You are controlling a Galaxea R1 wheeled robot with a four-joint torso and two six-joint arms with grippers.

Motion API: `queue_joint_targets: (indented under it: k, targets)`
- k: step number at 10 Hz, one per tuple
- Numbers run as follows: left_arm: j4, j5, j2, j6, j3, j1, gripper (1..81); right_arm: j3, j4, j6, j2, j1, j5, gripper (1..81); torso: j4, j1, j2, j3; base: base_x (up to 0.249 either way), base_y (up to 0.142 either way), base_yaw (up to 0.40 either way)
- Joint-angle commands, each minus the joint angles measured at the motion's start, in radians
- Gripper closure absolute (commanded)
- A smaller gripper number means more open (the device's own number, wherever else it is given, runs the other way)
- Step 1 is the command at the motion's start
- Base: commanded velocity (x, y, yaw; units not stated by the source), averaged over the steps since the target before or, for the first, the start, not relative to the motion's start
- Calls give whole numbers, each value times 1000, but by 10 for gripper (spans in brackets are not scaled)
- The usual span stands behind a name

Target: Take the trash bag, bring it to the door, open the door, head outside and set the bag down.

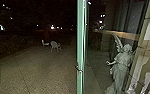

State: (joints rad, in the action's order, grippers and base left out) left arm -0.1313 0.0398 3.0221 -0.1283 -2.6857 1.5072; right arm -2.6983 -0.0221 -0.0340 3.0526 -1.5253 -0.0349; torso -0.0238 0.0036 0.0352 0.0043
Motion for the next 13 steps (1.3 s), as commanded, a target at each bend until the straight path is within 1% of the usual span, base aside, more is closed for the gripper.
queue_joint_targets:
  k: [1, 13]
  targets:
    - [-22, -54, 3, 6, 4, -55, 811, 3, -9, -3, 7, 53, -56, 10, 0, 0, 0, 0, 84, 0, 0]
    - [-21, -51, -3, 4, 4, -55, 811, -3, -10, -1, 8, 50, -56, 10, 0, -2, 0, 0, 84, 0, 0]
